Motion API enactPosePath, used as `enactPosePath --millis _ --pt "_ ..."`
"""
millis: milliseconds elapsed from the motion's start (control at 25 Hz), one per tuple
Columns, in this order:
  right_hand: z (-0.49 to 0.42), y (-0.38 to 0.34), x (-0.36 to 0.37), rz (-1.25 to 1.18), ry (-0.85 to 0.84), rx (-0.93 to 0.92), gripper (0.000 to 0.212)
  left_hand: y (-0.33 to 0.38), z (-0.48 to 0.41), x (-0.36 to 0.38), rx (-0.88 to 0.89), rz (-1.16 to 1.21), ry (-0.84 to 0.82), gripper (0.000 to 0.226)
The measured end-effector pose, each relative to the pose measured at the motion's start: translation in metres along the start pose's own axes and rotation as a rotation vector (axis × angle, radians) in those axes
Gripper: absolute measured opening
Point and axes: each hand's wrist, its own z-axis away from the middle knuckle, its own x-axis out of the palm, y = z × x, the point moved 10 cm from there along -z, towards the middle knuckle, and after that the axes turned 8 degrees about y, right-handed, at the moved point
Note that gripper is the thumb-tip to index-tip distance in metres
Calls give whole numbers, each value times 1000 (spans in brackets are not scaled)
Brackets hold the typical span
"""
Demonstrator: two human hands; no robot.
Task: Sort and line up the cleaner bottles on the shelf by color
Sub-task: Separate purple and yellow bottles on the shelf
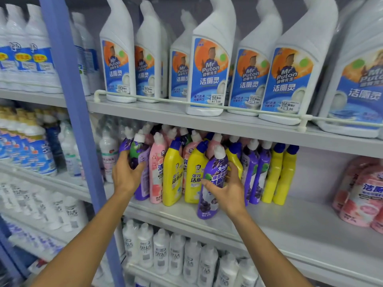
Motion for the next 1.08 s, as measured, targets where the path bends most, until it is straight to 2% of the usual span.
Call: enactPosePath --millis 160,400,560,760,840,960,1080 --pt "4 1 -21 46 51 -8 104 31 19 -48 120 49 80 44" --pt "3 1 -85 133 128 -35 97 92 70 -65 207 143 -68 44" --pt "0 15 -148 237 220 -26 96 130 127 7 197 286 -295 49" --pt "-14 48 -208 364 322 58 101 162 195 151 216 313 -490 48" --pt "-28 59 -225 405 329 84 103 172 216 195 188 323 -505 52" --pt "-51 74 -244 412 317 59 105 183 230 237 175 276 -430 54" --pt "-58 92 -251 335 310 50 98 182 244 271 158 211 -468 55"
